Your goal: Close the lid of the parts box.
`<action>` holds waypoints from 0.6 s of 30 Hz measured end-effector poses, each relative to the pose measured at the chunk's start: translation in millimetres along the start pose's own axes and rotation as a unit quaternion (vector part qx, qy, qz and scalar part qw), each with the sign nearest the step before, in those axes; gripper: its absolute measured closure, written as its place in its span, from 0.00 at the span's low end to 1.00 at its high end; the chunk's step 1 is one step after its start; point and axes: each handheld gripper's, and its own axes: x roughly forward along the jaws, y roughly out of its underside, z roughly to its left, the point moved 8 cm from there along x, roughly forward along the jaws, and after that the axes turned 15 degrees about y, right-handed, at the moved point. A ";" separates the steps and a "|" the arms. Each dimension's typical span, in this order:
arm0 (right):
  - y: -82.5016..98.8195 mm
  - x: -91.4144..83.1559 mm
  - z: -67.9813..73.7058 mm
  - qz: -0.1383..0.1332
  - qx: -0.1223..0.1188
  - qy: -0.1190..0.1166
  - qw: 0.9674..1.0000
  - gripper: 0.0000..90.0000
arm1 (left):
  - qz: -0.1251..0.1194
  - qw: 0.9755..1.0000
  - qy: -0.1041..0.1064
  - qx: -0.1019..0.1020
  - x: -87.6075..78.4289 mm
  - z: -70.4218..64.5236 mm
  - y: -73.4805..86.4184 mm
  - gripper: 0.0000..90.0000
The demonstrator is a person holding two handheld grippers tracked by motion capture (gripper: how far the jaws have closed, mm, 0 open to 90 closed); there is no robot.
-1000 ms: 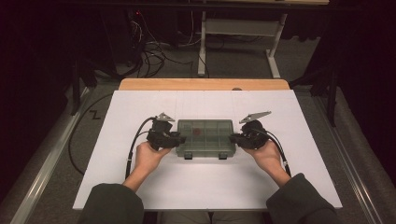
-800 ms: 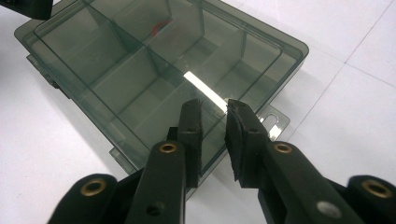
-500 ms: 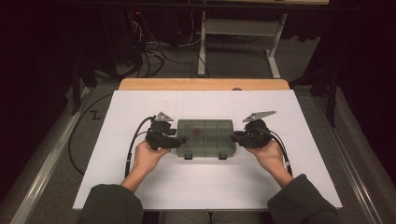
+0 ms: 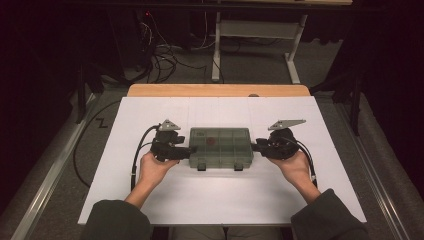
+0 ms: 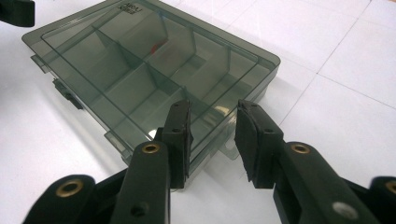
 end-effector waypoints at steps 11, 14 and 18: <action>5.5 -9.8 -3.8 -0.016 0.000 0.002 1.000 0.72 | -0.025 0.999 -0.016 0.015 -11.4 -3.6 2.9 0.43; 8.0 -11.8 -5.1 -0.018 -0.001 0.003 1.000 0.71 | -0.034 0.999 -0.013 0.013 -14.3 -4.9 4.7 0.43; 10.3 -15.8 -6.4 -0.024 0.003 0.003 1.000 0.71 | -0.039 0.999 -0.013 0.014 -17.3 -4.6 8.6 0.42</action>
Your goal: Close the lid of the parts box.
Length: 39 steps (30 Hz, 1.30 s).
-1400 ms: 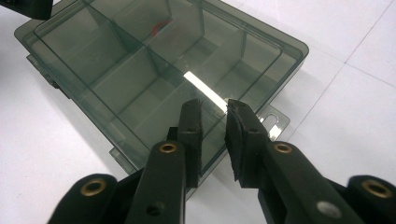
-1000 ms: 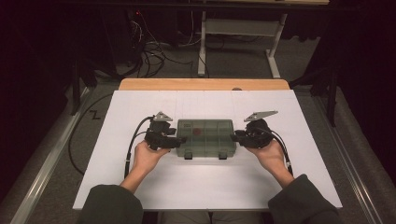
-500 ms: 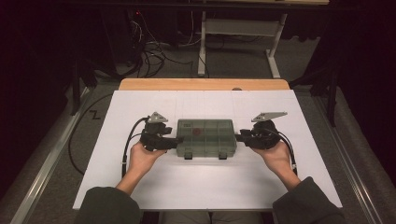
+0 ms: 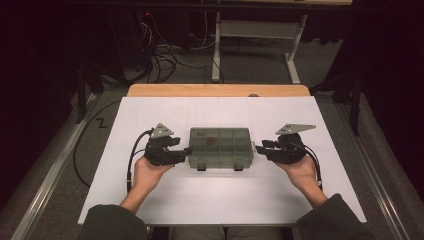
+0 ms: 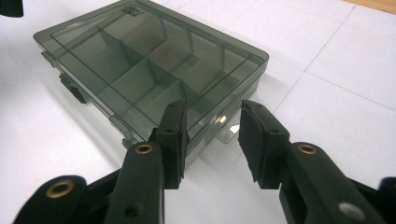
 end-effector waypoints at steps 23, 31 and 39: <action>14.5 -23.6 -12.6 -0.039 0.012 0.004 0.999 0.63 | -0.026 1.000 -0.005 0.005 -15.1 -1.5 8.2 0.41; 23.2 -30.1 -14.0 -0.052 0.013 0.005 0.999 0.60 | -0.032 0.999 -0.008 0.004 -20.2 -0.5 11.5 0.40; 29.9 -37.2 -17.5 -0.072 0.016 0.011 0.997 0.57 | -0.040 0.999 -0.011 0.007 -24.5 -1.3 16.2 0.39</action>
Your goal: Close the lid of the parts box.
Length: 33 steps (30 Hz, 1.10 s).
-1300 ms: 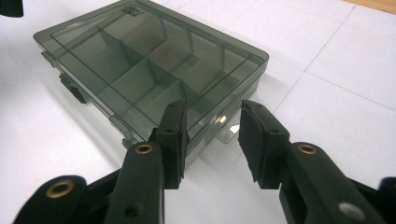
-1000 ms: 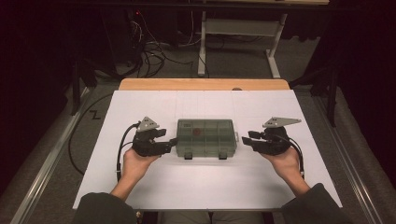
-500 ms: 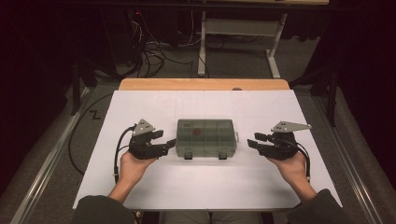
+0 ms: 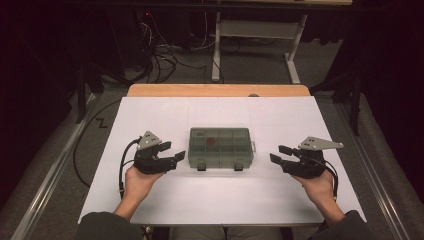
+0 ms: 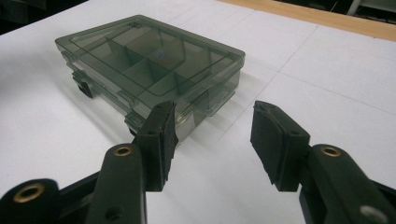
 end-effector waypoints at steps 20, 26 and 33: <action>16.7 -9.7 -1.5 -0.021 0.013 0.001 1.000 0.54 | -0.016 1.000 -0.001 0.007 -6.2 -4.0 8.0 0.39; 21.8 -12.5 -4.3 -0.028 0.020 0.003 0.999 0.54 | -0.019 1.000 0.003 0.003 -7.1 -6.0 10.7 0.39; 24.1 -15.7 -5.8 -0.039 0.022 0.007 0.999 0.53 | -0.023 1.000 0.004 0.003 -7.9 -7.4 14.7 0.39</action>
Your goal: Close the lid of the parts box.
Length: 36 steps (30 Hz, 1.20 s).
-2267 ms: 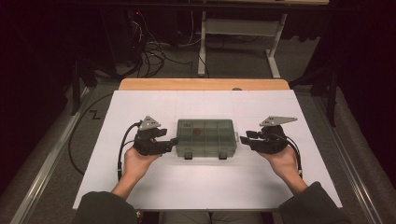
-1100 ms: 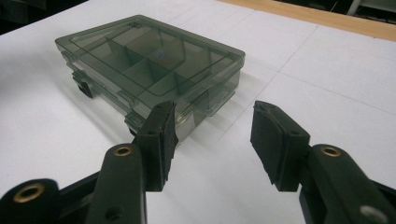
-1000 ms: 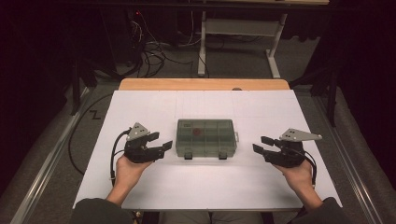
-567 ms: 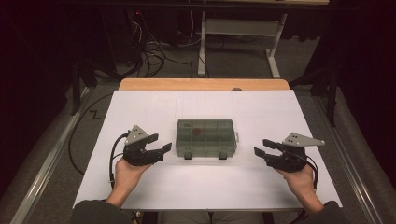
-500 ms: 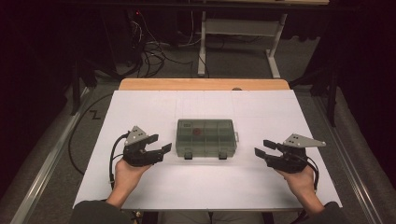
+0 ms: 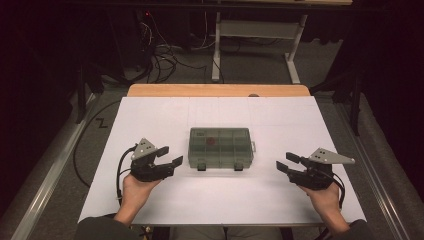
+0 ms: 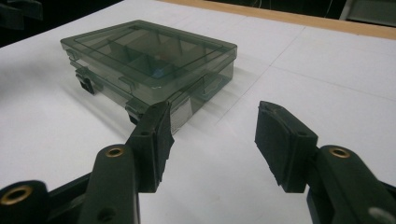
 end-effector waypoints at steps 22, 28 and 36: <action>13.2 -4.6 -3.5 -0.018 0.002 0.010 1.000 0.50 | -0.020 1.000 -0.011 -0.005 -7.9 0.7 11.6 0.38; 17.5 -6.2 -5.7 -0.021 0.004 0.011 1.000 0.50 | -0.024 1.000 -0.009 -0.002 -8.2 -1.5 14.0 0.37; 21.5 -8.9 -5.9 -0.028 0.001 0.012 1.000 0.49 | -0.024 1.000 -0.007 -0.007 -7.7 -1.7 19.1 0.36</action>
